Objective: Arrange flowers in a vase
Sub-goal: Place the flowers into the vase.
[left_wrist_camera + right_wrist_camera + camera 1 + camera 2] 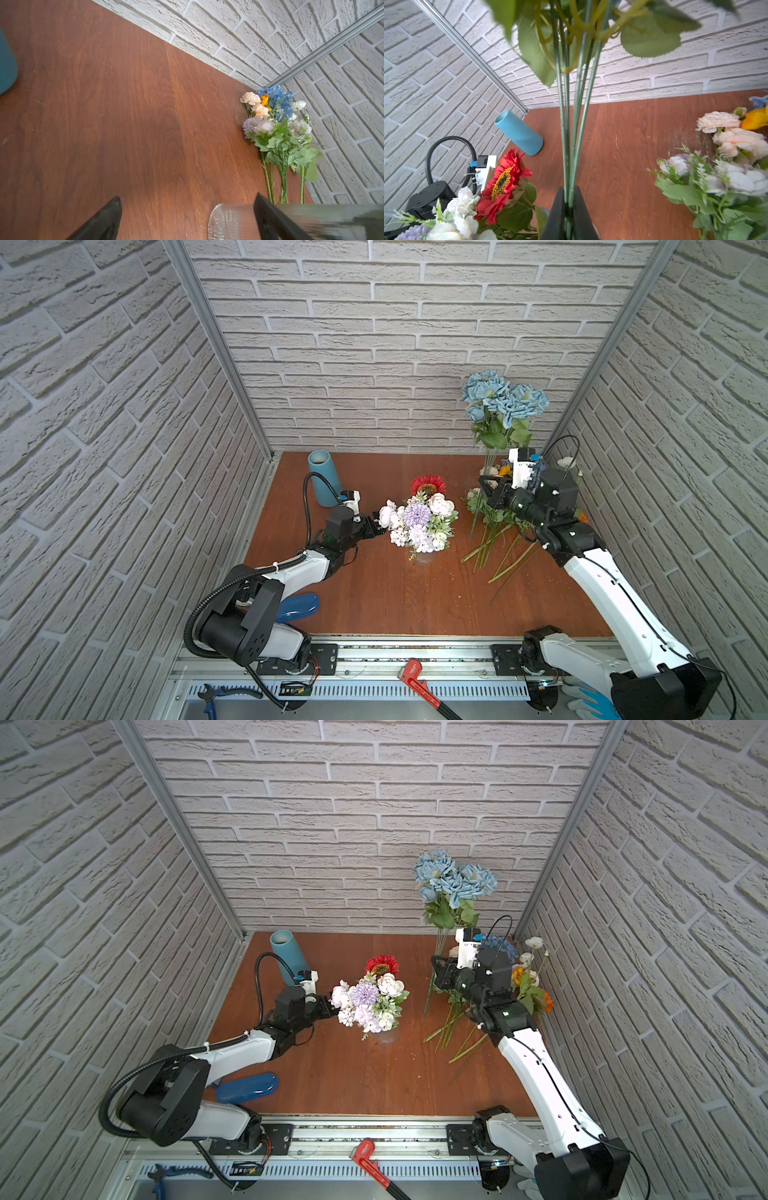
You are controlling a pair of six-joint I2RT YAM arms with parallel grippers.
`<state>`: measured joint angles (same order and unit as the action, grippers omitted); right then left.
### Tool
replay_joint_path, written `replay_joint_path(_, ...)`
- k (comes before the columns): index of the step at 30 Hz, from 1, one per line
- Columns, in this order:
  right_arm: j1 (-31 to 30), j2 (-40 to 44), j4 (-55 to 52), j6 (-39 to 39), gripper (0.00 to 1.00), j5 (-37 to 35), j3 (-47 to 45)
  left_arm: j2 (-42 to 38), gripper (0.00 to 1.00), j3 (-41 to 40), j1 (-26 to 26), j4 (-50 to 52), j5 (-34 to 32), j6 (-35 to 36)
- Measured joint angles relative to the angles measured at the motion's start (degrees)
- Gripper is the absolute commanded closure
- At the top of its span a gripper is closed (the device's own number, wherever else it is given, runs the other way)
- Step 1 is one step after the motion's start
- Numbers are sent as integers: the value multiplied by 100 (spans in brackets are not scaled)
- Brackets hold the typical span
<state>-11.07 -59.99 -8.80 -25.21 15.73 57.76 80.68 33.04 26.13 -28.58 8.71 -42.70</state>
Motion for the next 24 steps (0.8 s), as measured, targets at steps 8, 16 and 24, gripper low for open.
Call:
replay_joint_path(8,-555,-68,1349,-142,94,-459,-739,-2,2,70,345,229,234,-50)
replay_joint_path(16,-774,-184,2688,7,94,-719,-979,33,2,201,667,243,232,-166)
replay_joint_path(24,-1099,-522,3539,149,94,-953,-1051,280,2,229,927,20,205,-341)
